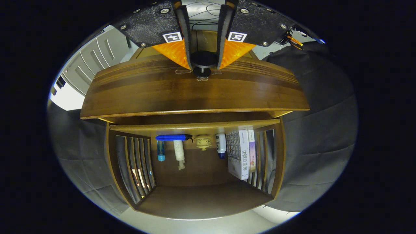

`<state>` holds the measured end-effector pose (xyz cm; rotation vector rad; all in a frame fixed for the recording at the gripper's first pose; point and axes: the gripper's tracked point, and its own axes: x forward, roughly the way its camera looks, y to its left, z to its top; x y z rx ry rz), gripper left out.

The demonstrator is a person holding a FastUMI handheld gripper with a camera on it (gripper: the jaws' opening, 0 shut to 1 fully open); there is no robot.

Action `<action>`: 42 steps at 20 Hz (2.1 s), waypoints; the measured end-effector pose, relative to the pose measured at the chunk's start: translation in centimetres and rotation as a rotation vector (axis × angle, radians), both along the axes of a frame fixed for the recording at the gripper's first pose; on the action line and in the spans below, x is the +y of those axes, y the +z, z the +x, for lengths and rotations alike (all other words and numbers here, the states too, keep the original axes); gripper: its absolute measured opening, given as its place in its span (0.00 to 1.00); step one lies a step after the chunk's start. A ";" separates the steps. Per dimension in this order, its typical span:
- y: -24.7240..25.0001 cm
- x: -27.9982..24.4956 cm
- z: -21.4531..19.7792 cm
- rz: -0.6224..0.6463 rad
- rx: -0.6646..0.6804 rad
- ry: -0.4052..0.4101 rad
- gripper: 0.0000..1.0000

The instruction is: Pull open the drawer, take out the items inside it, and place them on the countertop above the cabinet.

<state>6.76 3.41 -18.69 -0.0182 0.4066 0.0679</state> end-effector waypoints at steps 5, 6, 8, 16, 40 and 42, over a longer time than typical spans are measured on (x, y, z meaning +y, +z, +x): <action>-0.1 0.1 -2.7 -0.001 0.004 0.010 0.37; -0.3 0.1 -3.3 0.003 0.013 0.015 0.37; -0.1 0.2 -4.3 -0.002 0.009 0.029 0.37; -0.1 0.6 -6.5 -0.060 -0.016 0.071 0.43; 8.5 -1.2 3.0 0.038 0.030 0.055 0.94; 6.9 -1.9 4.4 0.043 0.123 0.016 0.94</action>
